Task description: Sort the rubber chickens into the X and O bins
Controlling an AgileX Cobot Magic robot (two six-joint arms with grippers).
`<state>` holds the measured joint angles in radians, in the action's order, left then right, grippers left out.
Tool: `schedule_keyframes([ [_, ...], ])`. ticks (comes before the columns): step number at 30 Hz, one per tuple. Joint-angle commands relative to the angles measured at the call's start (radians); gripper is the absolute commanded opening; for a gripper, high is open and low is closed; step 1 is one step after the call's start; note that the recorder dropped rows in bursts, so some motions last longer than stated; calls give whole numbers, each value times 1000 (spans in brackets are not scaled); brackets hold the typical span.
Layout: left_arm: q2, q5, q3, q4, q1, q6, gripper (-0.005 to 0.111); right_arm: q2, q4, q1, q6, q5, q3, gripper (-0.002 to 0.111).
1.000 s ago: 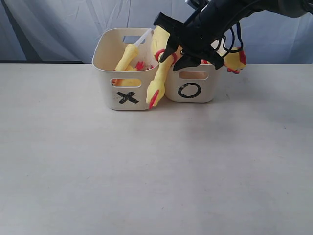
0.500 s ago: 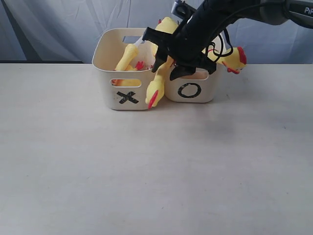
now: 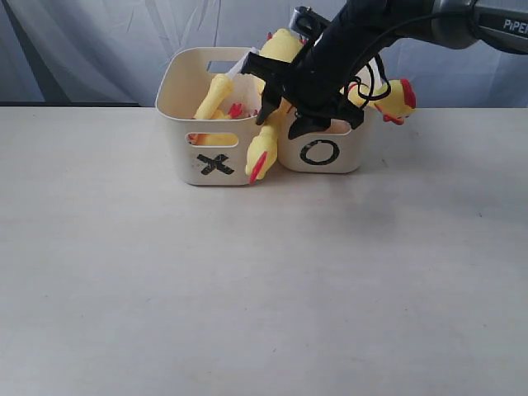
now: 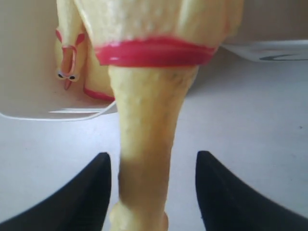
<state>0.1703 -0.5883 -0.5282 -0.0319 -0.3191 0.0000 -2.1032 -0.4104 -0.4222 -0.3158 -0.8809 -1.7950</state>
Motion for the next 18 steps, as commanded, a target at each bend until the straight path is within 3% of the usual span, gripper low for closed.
schedule_keyframes([
  [1,-6,3,4,1,-2,0,0,-1,-2,-8,0,30,-7,51],
  [8,-6,3,4,1,-2,0,0,-1,-2,-38,0,80,-7,48],
  [18,-6,3,4,1,-2,0,0,-1,-1,-38,0,73,-7,16],
])
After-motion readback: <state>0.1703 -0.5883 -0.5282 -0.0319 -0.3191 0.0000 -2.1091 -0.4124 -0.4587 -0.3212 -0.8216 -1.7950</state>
